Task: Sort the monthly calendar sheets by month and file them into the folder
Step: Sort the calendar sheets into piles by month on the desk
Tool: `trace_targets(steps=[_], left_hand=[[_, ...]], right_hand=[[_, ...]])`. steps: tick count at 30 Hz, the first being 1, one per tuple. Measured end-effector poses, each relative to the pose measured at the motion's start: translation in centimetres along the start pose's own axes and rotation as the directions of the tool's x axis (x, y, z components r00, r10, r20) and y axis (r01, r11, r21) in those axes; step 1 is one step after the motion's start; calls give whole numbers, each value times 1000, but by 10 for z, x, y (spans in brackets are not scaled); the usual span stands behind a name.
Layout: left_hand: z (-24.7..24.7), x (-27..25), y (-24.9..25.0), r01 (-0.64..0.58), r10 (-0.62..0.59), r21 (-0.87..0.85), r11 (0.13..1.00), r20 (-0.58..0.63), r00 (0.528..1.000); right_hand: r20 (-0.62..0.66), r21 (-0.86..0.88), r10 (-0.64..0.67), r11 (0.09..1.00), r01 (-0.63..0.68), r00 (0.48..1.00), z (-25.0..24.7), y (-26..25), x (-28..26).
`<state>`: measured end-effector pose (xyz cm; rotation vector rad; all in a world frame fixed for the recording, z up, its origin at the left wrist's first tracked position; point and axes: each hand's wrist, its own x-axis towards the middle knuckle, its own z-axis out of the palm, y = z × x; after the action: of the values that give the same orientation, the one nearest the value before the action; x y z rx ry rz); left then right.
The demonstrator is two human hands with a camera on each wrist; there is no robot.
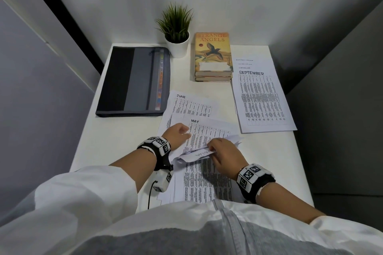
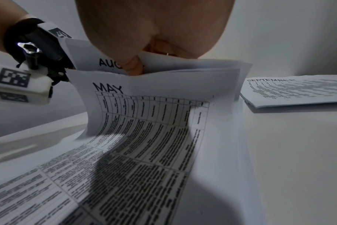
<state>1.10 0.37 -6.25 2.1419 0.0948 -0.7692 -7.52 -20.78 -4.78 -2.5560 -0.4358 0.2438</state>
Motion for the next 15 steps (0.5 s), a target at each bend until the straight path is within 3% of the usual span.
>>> trace_targets(steps=[3,5,8,12,15], left_hand=[[2,4,-3,39,-25,140,989,-101,995],[-1,8,-1,59,-43,103,993,-146,988],[-7,15,1,113,-117,-54,992,-70,991],[-8,19,-3,60,-59,108,992,-4,998],[-5,16,-9,49,-48,130,990,-13,999]], right_hand=[[29,-19,6,1000,-5,1000,-1,1,0],[28,-9,-1,1000,1,1000,-4,1,0],[35,7,-13,1000,13,999,-8,-2,1],[35,32,-11,999,10,999,-11,-2,1],[24,73,-16,997,15,1000,-14,0,0]])
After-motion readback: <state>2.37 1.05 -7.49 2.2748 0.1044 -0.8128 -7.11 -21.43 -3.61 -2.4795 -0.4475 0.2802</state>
